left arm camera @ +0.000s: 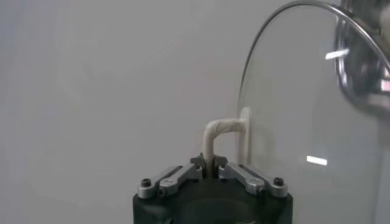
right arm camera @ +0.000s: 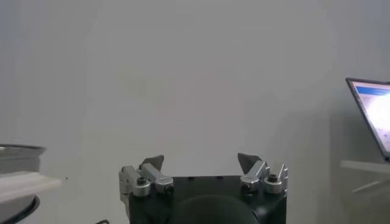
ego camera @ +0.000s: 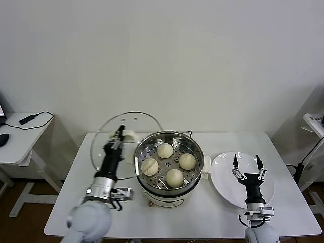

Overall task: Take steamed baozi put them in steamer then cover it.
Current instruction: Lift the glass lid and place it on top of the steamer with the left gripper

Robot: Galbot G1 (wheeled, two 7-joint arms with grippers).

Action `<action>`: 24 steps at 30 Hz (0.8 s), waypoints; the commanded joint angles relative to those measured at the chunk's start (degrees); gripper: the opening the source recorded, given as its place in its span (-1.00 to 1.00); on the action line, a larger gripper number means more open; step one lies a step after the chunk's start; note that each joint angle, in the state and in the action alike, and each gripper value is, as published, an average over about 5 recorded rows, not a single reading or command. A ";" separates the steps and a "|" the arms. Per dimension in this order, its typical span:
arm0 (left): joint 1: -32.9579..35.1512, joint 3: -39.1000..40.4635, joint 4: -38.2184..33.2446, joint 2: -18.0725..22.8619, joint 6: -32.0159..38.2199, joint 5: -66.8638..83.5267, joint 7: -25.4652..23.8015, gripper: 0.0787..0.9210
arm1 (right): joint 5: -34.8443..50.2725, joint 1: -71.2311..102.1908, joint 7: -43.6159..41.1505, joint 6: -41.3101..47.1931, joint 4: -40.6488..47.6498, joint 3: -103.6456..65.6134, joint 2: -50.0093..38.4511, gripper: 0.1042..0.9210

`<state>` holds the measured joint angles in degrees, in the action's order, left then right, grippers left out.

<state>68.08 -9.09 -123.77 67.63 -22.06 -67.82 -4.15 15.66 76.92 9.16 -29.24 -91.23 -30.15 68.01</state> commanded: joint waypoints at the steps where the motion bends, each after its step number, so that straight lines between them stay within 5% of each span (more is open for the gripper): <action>1: -6.91 17.31 0.65 6.63 -6.97 -10.36 -7.29 -0.73 | -0.35 -0.80 0.19 0.43 0.96 0.15 0.85 0.76; 24: -9.86 19.57 14.87 13.89 -5.60 -22.61 -11.18 -0.73 | -0.24 -2.45 1.29 5.16 0.64 -0.47 0.84 0.76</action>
<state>59.53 8.85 -115.09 78.77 -28.13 -84.90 -13.90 15.37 74.68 10.30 -24.98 -90.68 -30.46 68.78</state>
